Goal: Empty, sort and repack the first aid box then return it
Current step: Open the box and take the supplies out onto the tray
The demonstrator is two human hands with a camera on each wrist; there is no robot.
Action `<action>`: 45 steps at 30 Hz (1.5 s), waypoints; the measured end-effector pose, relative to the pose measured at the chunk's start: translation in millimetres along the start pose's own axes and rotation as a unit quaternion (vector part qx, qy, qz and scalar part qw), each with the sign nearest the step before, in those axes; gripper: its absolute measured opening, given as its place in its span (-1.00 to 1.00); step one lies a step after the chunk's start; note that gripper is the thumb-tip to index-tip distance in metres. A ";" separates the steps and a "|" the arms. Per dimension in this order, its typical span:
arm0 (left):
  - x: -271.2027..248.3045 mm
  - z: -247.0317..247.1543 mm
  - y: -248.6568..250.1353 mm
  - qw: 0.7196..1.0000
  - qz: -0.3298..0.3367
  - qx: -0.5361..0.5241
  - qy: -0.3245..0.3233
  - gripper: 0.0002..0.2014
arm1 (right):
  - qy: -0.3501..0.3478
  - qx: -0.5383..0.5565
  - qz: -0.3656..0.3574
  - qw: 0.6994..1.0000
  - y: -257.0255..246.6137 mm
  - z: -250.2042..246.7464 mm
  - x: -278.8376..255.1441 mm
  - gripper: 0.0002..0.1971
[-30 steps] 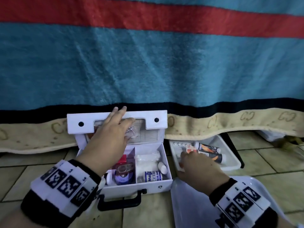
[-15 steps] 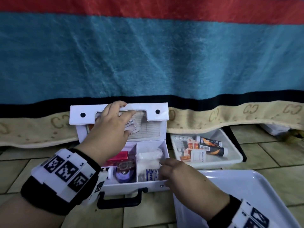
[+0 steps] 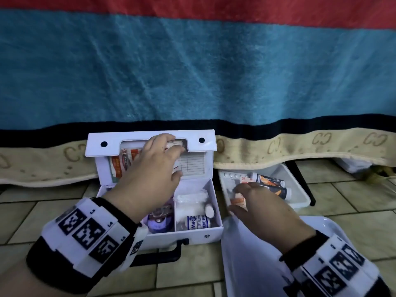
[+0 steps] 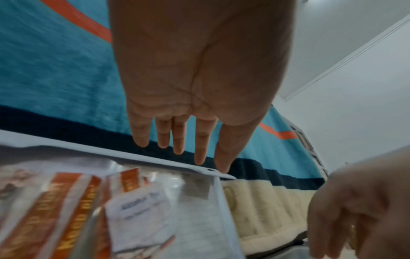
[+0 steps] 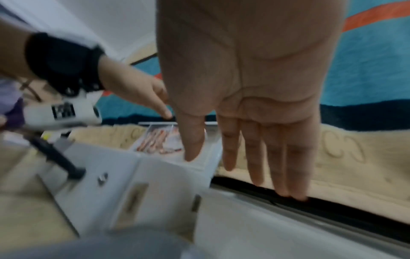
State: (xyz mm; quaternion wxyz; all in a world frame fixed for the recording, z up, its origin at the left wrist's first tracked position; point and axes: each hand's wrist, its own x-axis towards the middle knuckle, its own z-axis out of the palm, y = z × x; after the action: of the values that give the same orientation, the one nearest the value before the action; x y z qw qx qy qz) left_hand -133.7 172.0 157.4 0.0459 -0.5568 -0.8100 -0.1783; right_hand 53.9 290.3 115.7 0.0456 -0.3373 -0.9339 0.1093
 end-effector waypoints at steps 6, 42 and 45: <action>-6.7 14.7 40.3 0.992 0.053 -0.013 -0.112 -0.69 | -0.058 -0.162 -0.023 0.985 5.7 10.7 10.8 -0.63; 28.0 84.4 163.8 0.902 0.160 0.209 -0.343 -0.79 | 0.362 0.071 -0.030 0.929 141.8 -86.2 -16.0 -0.75; 29.8 87.3 171.3 0.901 0.170 0.217 -0.334 -0.74 | 0.416 0.177 0.070 0.890 161.8 -72.6 -33.4 -0.69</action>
State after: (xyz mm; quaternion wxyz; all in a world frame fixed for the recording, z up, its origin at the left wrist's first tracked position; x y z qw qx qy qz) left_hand 23.3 282.2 124.9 -0.0781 -0.6891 -0.6896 0.2087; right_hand 191.4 402.6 147.9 0.4804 -0.4032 -0.7687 0.1251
